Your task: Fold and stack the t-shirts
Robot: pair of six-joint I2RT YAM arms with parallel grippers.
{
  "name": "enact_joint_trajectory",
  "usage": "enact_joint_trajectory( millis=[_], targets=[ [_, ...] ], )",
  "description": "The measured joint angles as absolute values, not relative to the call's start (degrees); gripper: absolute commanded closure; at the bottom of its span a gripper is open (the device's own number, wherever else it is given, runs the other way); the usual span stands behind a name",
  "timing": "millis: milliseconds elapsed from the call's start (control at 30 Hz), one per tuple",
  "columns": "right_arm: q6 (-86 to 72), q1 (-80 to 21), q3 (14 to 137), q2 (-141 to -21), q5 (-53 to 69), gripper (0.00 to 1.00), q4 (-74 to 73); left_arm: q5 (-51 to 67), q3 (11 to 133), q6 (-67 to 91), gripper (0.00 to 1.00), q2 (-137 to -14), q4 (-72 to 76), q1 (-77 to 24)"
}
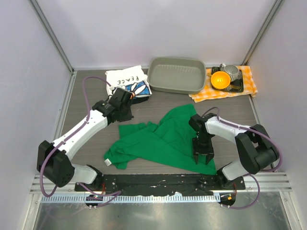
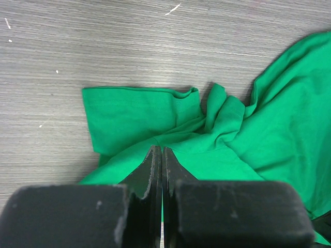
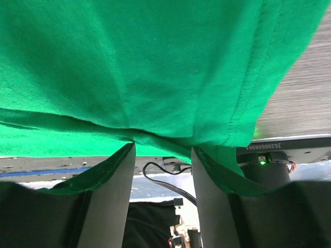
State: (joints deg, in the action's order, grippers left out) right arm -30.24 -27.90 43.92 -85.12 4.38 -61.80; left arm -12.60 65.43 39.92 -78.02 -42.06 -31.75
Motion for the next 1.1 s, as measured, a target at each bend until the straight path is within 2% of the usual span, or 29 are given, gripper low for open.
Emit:
enact_joint_trajectory(
  millis=[67, 100, 133, 333, 633, 800, 1000, 1100],
  targets=[
    [-30.24, -27.9, 43.38, -85.56, 5.37, 0.55, -61.28, -12.4, 65.43, 39.86, 1.0, -78.02, -42.06, -31.48],
    [-30.24, -27.9, 42.98, -85.62, 5.85, 0.6, -61.12, -12.34, 65.45, 39.81, 1.0, -78.02, -42.06, -31.35],
    [-30.13, -27.9, 42.76, -85.62, 6.15, 0.7, -61.1, -12.34, 65.43, 39.79, 1.0, -78.02, -42.09, -31.27],
    [-30.11, -27.9, 42.3, -85.65, 7.9, 0.99, -60.53, -12.23, 65.43, 39.7, 1.0, -78.02, -42.17, -30.68],
    [-30.24, -27.92, 42.78, -83.42, 6.79, 0.99, -60.86, -11.27, 65.43, 37.82, 1.0, -78.24, -42.28, -28.56],
    [-30.87, -28.03, 49.65, -76.23, 3.33, 0.99, -60.95, -8.88, 64.23, 36.64, 1.0, -80.84, -41.78, -27.94],
    [-31.62, -28.08, 54.7, -67.31, -3.84, 0.99, -56.25, -6.0, 57.08, 36.75, 1.0, -80.73, -40.27, -27.99],
    [-31.83, -28.05, 54.76, -66.35, -5.06, 0.99, -54.63, -4.91, 54.7, 36.8, 0.94, -80.75, -39.59, -27.99]
  ],
)
